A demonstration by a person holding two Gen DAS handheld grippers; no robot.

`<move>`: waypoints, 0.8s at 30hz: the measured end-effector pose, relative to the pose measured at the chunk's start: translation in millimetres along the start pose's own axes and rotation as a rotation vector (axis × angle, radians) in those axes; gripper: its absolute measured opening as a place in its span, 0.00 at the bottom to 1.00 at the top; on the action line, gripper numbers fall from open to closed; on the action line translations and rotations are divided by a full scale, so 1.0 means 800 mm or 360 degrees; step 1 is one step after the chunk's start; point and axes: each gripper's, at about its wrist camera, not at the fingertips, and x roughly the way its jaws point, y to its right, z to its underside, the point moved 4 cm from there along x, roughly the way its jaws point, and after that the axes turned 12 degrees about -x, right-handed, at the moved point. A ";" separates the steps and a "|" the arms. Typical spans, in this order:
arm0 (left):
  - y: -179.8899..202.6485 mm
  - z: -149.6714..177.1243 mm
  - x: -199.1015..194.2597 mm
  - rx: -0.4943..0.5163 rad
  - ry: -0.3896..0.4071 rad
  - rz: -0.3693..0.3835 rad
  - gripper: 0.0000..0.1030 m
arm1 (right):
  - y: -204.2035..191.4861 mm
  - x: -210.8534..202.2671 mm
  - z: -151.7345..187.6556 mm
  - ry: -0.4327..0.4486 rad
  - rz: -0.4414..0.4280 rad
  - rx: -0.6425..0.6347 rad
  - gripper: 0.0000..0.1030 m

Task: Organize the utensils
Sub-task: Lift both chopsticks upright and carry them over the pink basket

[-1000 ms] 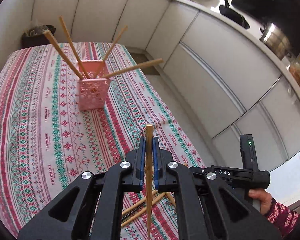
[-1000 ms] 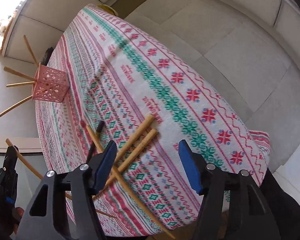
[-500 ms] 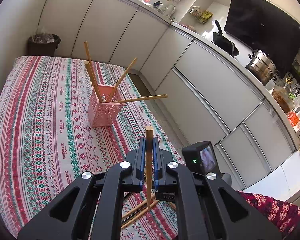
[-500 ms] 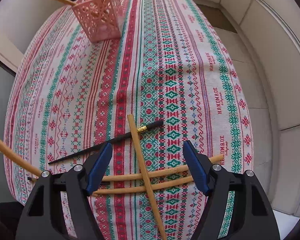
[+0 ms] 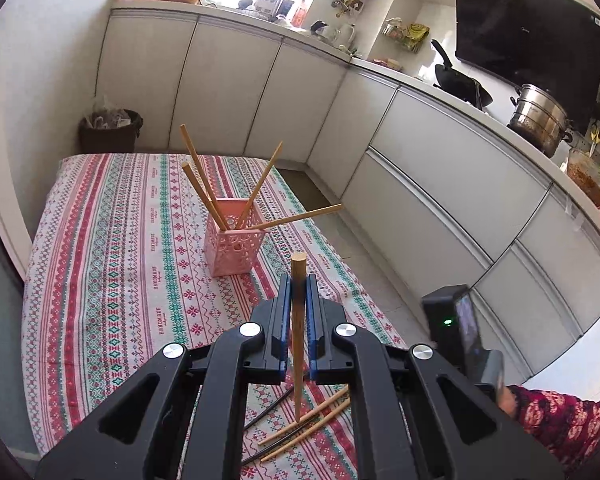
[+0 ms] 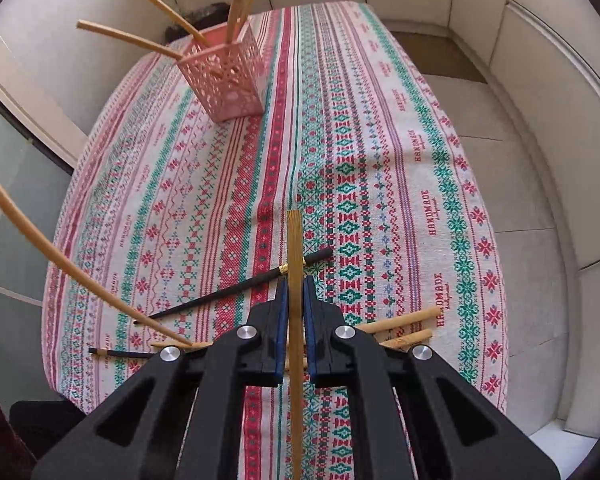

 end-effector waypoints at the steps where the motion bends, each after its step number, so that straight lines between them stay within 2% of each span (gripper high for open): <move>1: 0.004 0.002 0.000 0.0017 0.0009 -0.0019 0.06 | 0.003 -0.012 0.000 0.0041 -0.0015 0.0012 0.07; 5: 0.021 0.007 0.004 0.0080 0.0038 -0.0105 0.06 | 0.011 -0.065 -0.001 0.0205 -0.0053 0.0065 0.07; 13: 0.048 0.011 0.010 0.0131 0.0056 -0.0155 0.06 | 0.020 -0.143 -0.020 0.0485 -0.0094 0.0127 0.07; 24: 0.073 -0.005 0.018 0.0172 0.0120 -0.0213 0.06 | 0.046 -0.214 -0.060 0.0736 -0.0114 0.0160 0.07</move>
